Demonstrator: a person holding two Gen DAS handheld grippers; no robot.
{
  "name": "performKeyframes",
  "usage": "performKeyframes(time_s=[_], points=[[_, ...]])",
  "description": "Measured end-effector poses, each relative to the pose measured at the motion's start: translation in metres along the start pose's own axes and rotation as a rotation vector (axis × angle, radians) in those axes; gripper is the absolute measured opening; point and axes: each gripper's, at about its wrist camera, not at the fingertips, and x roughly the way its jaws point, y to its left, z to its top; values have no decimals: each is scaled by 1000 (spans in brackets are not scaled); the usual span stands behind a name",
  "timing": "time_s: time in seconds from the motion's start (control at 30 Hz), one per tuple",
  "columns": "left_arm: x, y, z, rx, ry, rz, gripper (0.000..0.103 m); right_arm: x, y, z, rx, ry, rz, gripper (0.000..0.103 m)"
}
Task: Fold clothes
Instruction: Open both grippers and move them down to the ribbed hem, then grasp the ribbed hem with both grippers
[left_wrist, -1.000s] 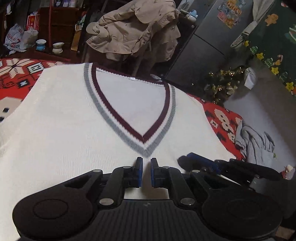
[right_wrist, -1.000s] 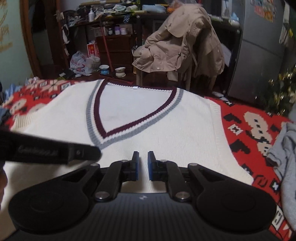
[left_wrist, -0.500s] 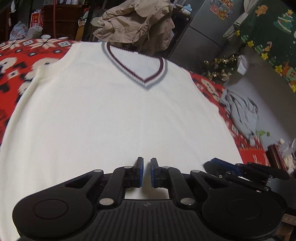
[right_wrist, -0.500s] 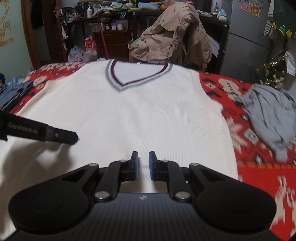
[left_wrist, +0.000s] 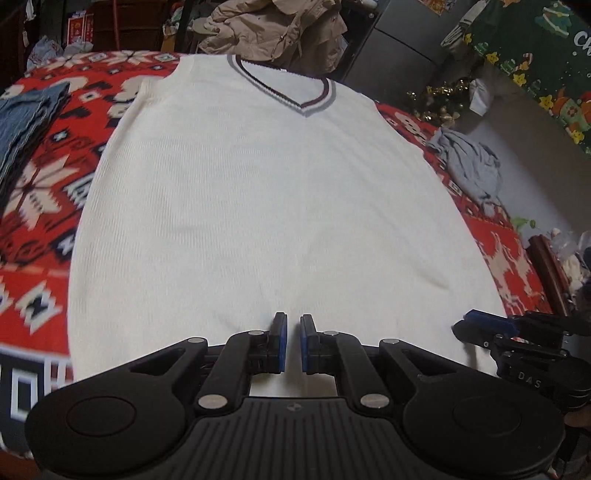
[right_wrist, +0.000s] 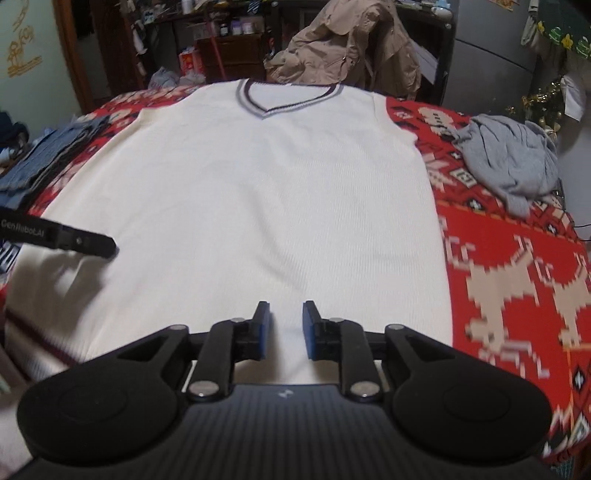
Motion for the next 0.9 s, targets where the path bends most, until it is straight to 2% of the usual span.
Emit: performKeyframes(time_s=[0.1,0.23,0.43,0.57,0.7,0.77,0.83,0.9], points=[[-14,5,-14,-11,4,-11,8,-16,-1,-15,4,16,12,21],[-27,11,-30,-12,15,10,7,-37,-2,-36,9,37,29,21],[-51,26,-52,-52,9,9,7,-63,-10,-56,33,33,17,21],[-68,46,-67,-119,-4,8,8,-80,-35,-74,127,22,8,30],[-85,77,-83,-258,-29,-33,15,-88,-72,-91,284,19,20,31],[-91,93,-88,-328,-45,-85,18,-90,-85,-97,345,2,52,36],[-92,105,-93,-401,-52,-177,34,-89,-96,-102,408,-10,110,39],[-89,117,-98,-479,-51,-267,39,-82,-104,-107,476,-14,167,39]])
